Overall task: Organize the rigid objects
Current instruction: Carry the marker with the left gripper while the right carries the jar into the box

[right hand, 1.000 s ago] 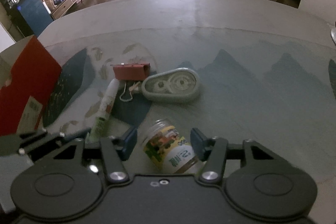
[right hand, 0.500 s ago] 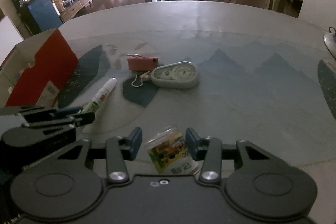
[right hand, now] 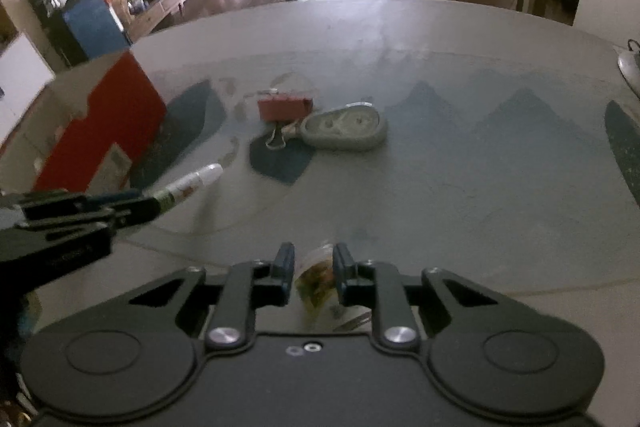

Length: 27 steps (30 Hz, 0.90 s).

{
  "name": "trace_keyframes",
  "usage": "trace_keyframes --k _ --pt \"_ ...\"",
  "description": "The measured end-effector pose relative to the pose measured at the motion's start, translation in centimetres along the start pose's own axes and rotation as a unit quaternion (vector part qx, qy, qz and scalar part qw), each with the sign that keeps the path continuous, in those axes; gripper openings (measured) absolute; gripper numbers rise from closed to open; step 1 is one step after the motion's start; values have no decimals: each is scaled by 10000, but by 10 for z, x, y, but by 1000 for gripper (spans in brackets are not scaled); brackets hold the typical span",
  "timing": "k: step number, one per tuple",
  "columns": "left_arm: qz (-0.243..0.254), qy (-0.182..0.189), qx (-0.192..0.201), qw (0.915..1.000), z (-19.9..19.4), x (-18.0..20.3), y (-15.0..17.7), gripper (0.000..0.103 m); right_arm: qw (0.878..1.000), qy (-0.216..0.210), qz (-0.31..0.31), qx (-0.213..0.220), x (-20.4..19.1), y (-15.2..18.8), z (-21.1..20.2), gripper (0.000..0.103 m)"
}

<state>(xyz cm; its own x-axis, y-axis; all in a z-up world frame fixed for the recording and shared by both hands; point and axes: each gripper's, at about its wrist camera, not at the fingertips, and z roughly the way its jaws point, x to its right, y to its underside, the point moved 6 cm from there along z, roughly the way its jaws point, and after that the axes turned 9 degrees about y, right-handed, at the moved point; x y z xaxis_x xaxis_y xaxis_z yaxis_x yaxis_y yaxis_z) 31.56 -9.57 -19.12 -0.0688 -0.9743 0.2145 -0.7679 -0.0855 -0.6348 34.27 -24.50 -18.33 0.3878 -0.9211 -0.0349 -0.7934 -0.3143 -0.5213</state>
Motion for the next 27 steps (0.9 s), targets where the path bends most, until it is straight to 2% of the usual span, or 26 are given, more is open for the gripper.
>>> trace_keyframes --k 3,5,8,16,27 --pt "-61 14 -97 9999 3 -4 8 17 9997 -138 -196 -38 -4 1 -2 31" --pt "-93 17 -188 9998 5 -6 14 17 9991 -95 -413 -88 -5 4 -1 41" --pt "-179 25 -320 9993 10 -9 25 17 9980 -69 -594 -180 -6 10 4 49" --pt "-120 91 -378 9992 14 -10 32 15 9954 -37 -889 -358 -12 22 10 55" --pt "17 234 -441 9988 26 -4 22 16 9939 34 -968 -525 -22 39 17 53"
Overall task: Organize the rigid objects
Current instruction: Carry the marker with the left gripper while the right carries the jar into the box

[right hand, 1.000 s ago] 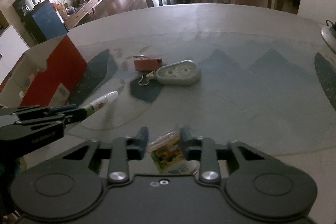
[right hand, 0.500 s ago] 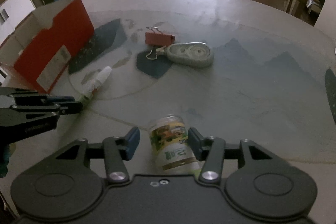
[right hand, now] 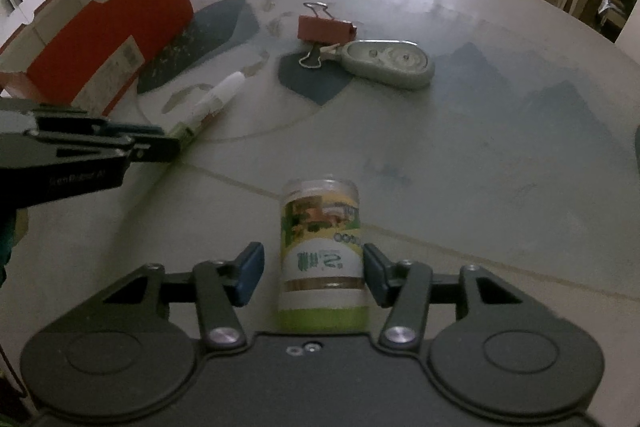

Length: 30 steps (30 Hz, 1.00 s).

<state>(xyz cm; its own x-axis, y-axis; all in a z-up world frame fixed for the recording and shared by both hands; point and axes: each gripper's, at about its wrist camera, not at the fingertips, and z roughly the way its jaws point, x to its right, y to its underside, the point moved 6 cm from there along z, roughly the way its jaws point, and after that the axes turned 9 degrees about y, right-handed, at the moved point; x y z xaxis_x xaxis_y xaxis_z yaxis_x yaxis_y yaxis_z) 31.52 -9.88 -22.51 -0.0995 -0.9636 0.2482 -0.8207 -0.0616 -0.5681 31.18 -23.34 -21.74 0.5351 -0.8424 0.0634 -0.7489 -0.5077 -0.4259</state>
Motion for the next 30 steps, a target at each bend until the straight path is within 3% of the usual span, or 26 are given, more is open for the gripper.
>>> trace_keyframes --k 16,30 --pt "113 -151 -34 9998 13 4 -2 17 9995 215 207 73 -1 5 -1 43" --pt "-299 310 439 9981 -51 -7 -16 17 9973 -183 562 444 -22 -21 -54 43"
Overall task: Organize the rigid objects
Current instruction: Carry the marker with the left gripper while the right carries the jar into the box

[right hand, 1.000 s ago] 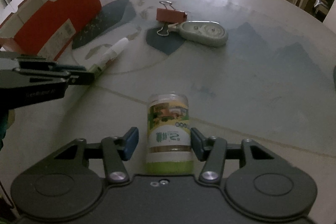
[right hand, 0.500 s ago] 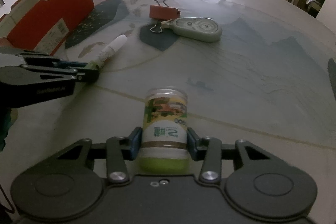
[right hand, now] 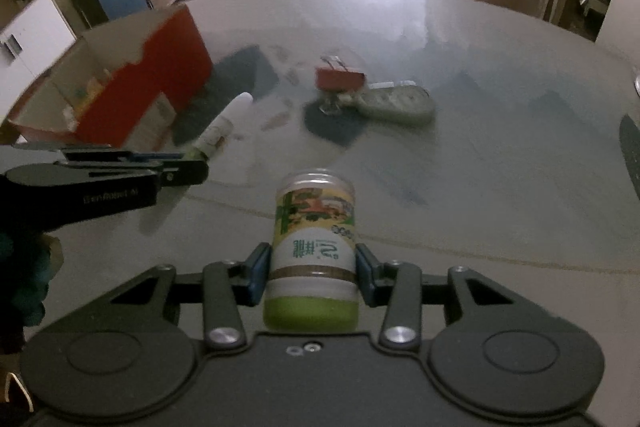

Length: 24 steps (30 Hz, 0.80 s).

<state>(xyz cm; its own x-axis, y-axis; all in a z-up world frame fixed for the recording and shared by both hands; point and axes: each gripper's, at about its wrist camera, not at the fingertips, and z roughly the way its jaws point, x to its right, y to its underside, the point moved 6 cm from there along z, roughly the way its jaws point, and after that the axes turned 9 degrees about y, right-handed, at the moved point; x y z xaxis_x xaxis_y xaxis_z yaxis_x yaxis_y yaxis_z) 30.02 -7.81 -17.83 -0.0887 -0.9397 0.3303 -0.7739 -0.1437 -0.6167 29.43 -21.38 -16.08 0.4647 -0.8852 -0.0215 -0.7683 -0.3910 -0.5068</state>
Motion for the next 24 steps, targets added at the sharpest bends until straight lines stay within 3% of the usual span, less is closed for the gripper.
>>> trace_keyframes --k 11,24 --pt "-169 -57 366 9992 -68 -38 -27 17 9990 -240 -52 386 -65 -46 -33 43" --pt "-183 -374 641 9971 -127 -113 -48 17 9965 -387 -320 661 -165 -94 -30 43"
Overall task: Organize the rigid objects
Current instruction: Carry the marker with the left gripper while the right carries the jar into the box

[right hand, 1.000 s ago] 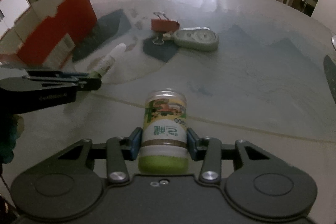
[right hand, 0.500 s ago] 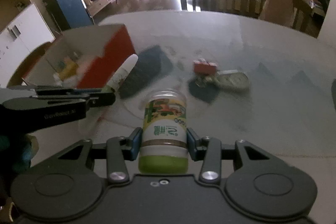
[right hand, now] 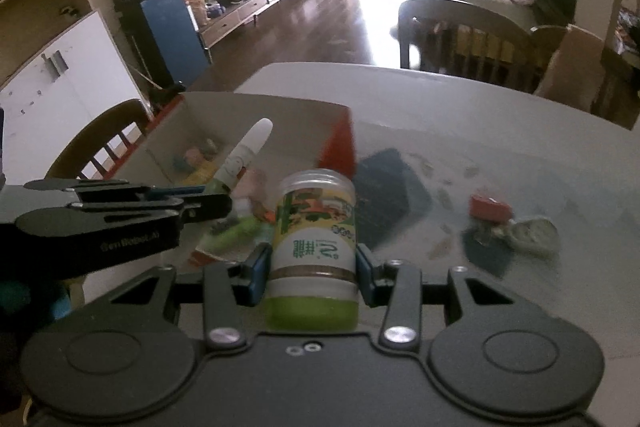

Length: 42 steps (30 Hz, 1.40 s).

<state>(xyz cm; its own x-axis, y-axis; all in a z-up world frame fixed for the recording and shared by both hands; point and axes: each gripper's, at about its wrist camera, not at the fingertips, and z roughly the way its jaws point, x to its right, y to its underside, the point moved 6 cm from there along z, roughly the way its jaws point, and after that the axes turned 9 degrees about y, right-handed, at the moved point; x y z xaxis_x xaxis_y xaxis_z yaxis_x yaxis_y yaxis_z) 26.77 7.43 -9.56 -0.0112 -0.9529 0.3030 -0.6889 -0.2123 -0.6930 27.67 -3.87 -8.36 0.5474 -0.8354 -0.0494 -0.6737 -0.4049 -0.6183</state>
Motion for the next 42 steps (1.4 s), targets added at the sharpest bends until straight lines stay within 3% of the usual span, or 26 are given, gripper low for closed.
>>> trace_keyframes --k 12,24,34,42 --pt "-101 -224 -141 9996 -13 -84 -4 17 9998 102 -173 -71 -64 -29 43 43" --pt "13 -455 -602 9972 21 -145 -4 17 9978 444 -328 -366 -92 -41 109 43" --pt "83 -306 -959 9949 50 -158 5 17 9921 720 -556 -860 -97 -30 152 43" --pt "186 -124 -1101 9937 62 -152 3 17 9900 838 -517 -1015 -93 -27 158 44"
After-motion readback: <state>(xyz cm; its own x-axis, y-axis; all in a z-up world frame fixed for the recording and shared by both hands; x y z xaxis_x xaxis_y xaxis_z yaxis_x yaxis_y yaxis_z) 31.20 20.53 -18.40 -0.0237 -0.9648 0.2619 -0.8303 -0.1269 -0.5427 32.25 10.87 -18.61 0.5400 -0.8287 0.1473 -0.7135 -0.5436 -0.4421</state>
